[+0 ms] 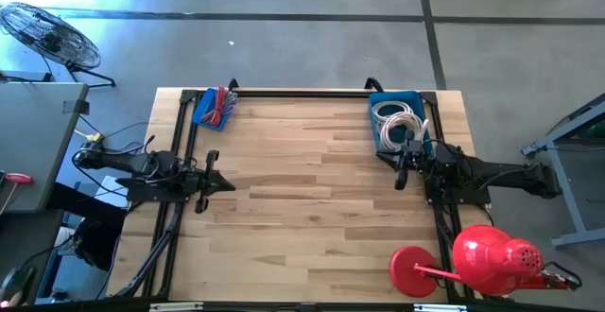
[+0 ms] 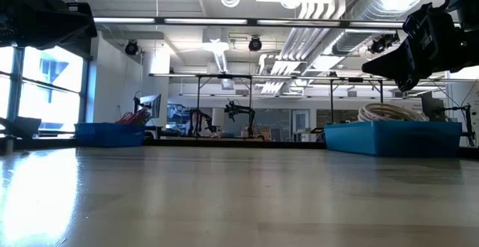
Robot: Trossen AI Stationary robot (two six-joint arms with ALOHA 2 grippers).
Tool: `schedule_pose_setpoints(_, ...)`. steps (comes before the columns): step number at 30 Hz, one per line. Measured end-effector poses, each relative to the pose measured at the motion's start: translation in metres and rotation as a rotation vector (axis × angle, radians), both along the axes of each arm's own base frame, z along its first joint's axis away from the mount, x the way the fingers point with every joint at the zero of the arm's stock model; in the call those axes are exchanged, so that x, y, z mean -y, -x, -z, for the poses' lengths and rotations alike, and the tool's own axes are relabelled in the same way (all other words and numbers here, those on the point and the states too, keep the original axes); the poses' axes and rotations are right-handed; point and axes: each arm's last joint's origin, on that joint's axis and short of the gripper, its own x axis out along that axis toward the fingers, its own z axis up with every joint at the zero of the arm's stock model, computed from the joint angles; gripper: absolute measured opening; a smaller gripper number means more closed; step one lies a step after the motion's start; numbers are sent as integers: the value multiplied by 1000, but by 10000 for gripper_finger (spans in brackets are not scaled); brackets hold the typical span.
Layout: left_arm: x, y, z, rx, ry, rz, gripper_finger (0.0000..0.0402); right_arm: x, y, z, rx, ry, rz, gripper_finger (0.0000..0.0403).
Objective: Pick & Place USB Port
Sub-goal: Return to Home Position
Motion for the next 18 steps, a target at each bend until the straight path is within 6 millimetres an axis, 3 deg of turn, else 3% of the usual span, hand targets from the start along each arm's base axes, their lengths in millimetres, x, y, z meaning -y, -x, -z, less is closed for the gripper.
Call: schedule_pose_setpoints(18,0,0,0,0,0,0,1,0,0,0,0,0,0,17)
